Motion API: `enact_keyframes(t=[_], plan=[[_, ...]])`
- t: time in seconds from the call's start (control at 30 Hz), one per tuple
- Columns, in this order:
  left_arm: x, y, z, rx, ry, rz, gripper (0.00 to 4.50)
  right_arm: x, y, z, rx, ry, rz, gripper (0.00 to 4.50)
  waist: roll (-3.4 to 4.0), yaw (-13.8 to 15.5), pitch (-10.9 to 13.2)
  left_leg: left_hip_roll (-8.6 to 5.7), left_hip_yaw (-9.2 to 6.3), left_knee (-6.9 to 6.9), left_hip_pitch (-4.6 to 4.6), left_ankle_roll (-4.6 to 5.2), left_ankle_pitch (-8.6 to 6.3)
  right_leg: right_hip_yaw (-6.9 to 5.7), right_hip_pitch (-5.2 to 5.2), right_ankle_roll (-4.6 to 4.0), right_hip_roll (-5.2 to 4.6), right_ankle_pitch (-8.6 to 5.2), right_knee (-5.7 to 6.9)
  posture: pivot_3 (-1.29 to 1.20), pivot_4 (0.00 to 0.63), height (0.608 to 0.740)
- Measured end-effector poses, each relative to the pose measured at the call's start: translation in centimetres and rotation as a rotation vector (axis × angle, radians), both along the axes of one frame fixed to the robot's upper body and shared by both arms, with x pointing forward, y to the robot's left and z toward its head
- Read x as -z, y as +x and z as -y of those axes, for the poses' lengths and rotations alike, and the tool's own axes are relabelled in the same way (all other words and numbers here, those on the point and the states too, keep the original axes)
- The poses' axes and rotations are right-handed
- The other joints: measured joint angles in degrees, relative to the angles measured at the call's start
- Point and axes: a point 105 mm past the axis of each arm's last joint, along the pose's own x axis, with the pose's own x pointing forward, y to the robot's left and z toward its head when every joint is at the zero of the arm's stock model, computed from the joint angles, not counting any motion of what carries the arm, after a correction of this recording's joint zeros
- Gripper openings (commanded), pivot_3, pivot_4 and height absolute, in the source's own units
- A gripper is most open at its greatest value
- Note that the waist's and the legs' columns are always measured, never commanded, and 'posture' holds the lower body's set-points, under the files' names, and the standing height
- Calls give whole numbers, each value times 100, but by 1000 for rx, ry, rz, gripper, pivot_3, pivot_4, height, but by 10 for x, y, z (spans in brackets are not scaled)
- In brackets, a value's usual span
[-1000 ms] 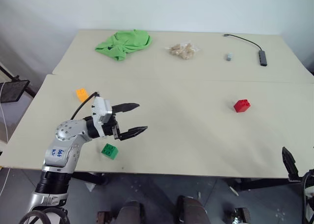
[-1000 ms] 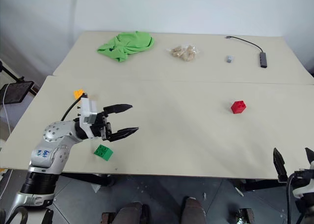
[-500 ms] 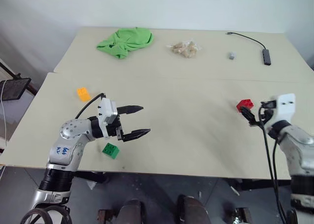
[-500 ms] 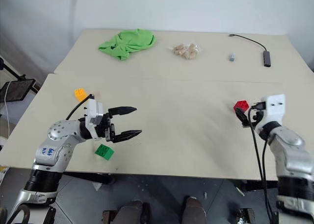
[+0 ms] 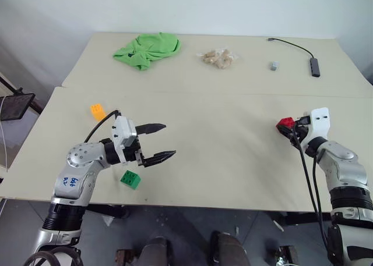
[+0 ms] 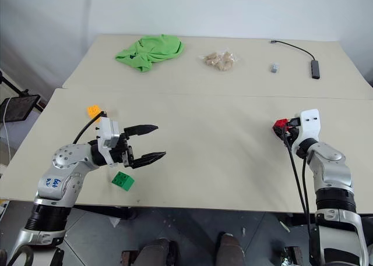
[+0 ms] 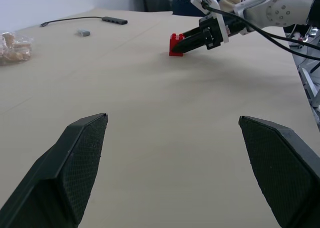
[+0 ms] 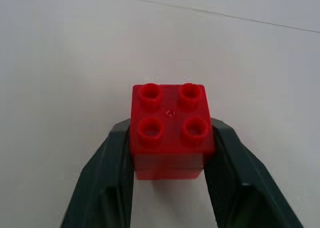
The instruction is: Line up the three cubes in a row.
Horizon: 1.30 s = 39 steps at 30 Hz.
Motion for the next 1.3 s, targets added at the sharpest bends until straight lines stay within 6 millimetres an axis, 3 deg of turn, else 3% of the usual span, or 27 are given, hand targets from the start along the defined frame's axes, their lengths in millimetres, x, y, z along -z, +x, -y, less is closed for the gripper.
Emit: enact_keyframes(t=[0.27,0.43,0.57,0.73,0.83,0.9,0.97,1.07,1.13,1.23,1.3], plan=[[4,-4,-8,-40,10,-6,4500,-20,-37,-115,-875,-237,-9,1496,2,-17,1,9,0,4,3,-2,-1,0,0,-2,10,1,2,0,150,740],[6,-6,-10,-58,6,-9,4500,-5,-33,-136,-1036,-337,-55,1496,-3,20,4,9,-4,28,-5,-1,-5,-2,5,-1,10,3,0,0,150,740],[8,-9,-9,-66,6,-14,4500,5,-25,-137,-1056,-341,-79,1496,-2,-8,4,12,-3,29,-3,-4,-6,-2,5,-2,11,3,5,0,150,740],[9,-8,-17,-112,-9,-17,4500,5,-17,-136,-1034,-336,-109,3105,-2,-18,4,20,-3,37,-2,-9,-9,-2,5,-5,18,5,9,0,150,740],[8,-6,-38,-215,-45,-10,4500,3,-18,-137,-1042,-326,-77,4020,1,-33,6,23,-3,35,-3,-12,-11,-2,2,-5,20,5,9,0,150,740],[8,-5,-69,-353,-107,-6,4500,-9,-20,-132,-1038,-298,2,4491,1,-44,6,27,-3,35,-2,-15,-13,-3,2,-5,24,5,11,0,150,740],[17,-12,-96,-458,-132,-32,4500,-18,-26,-125,-1034,-269,82,4491,1,-53,6,28,-3,35,0,-16,-17,-3,3,-5,24,5,11,0,150,740],[51,-44,-152,-659,-119,-146,4500,-22,-48,-111,-1049,-197,165,4491,1,-85,6,36,-2,31,2,-18,-28,-5,3,-5,31,5,9,0,150,740],[64,-61,-176,-747,-105,-188,4500,-22,-61,-106,-1058,-146,198,4491,-2,-93,9,36,0,40,-1,-16,-30,-5,4,-5,32,5,5,0,150,740],[72,-87,-191,-775,-53,-232,4500,-26,-79,-113,-1112,-98,281,4491,-3,-99,8,41,0,58,8,-13,-39,-2,13,-7,33,4,10,0,150,740],[86,-115,-196,-757,24,-298,4500,-10,-97,-117,-1172,-116,280,4491,-4,-97,8,41,4,63,8,-8,-53,0,14,-6,33,4,9,0,150,740]])
